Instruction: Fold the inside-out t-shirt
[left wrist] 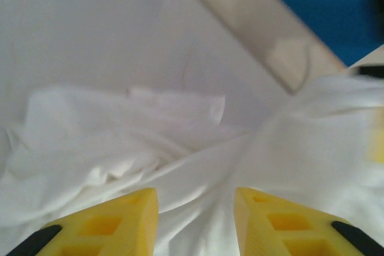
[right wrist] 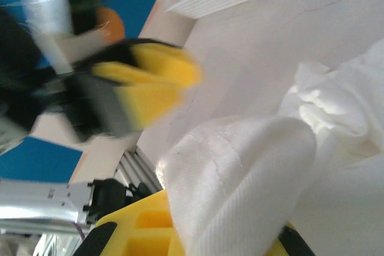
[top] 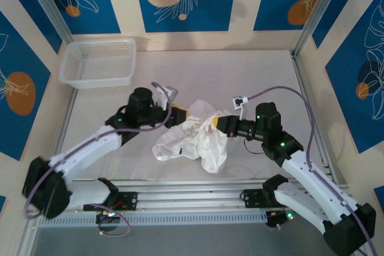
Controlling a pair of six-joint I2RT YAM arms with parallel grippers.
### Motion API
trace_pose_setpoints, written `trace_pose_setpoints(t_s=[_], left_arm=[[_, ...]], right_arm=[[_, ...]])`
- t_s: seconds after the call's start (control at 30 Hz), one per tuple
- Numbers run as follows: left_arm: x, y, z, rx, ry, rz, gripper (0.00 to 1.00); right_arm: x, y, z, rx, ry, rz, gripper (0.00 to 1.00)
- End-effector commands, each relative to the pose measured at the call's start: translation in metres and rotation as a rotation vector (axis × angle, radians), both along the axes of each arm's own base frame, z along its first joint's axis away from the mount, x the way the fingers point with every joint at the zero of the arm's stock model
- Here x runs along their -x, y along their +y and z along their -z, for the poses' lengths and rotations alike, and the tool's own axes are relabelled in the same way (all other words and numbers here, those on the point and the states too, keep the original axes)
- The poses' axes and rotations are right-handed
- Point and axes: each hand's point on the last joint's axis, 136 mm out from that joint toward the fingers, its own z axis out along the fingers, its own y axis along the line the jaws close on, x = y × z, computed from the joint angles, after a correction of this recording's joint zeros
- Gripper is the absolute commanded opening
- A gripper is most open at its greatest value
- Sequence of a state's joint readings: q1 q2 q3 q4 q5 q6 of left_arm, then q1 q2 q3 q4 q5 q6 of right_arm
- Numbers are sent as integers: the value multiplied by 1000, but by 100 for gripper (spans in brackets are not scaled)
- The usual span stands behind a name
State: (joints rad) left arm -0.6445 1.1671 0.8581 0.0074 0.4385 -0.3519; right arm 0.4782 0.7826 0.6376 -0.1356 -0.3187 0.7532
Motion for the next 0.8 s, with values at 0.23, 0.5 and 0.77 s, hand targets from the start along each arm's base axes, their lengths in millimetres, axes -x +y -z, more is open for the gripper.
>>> trace_pose_setpoints(t_s=[0.23, 0.5, 0.77], left_arm=[[59, -63, -10, -88, -71, 139, 22], [45, -93, 16, -164, 17, 176, 24], [34, -89, 37, -234, 31, 125, 43]], right_arm=[[-1, -4, 0, -29, 101, 36, 0], [-1, -5, -1, -24, 114, 40, 0], [-1, -3, -2, -37, 129, 31, 0]])
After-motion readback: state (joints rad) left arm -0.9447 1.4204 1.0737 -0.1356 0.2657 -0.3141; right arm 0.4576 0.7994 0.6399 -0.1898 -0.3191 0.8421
